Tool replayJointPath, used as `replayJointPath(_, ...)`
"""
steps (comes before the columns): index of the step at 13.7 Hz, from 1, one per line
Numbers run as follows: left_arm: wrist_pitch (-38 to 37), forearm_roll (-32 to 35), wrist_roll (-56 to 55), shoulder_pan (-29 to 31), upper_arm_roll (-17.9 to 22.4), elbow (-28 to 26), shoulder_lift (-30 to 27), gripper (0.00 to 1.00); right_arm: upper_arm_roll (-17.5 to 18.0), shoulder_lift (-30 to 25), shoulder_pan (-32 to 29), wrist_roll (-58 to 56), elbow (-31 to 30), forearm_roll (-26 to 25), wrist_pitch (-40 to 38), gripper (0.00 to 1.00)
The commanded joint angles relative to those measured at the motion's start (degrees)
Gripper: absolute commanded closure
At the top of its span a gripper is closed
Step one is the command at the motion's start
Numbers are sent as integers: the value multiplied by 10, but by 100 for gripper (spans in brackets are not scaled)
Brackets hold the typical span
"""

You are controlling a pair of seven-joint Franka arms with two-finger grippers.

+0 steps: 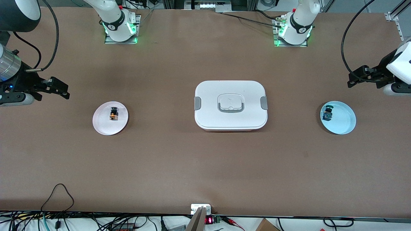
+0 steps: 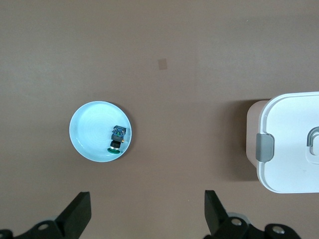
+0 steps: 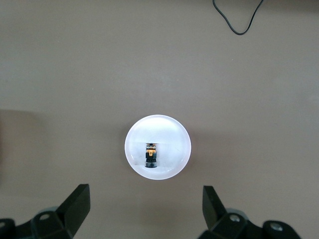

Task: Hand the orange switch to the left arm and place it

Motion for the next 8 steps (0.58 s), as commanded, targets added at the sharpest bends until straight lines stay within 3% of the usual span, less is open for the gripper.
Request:
replayJointPath(1, -2, 0, 0, 2, -3, 15, 7, 0, 2, -9, 2, 5, -9, -7, -9, 0)
replayJointPath(8, -3, 0, -1, -3, -6, 16, 8, 0, 2, -6, 0, 6, -5, -7, -4, 0)
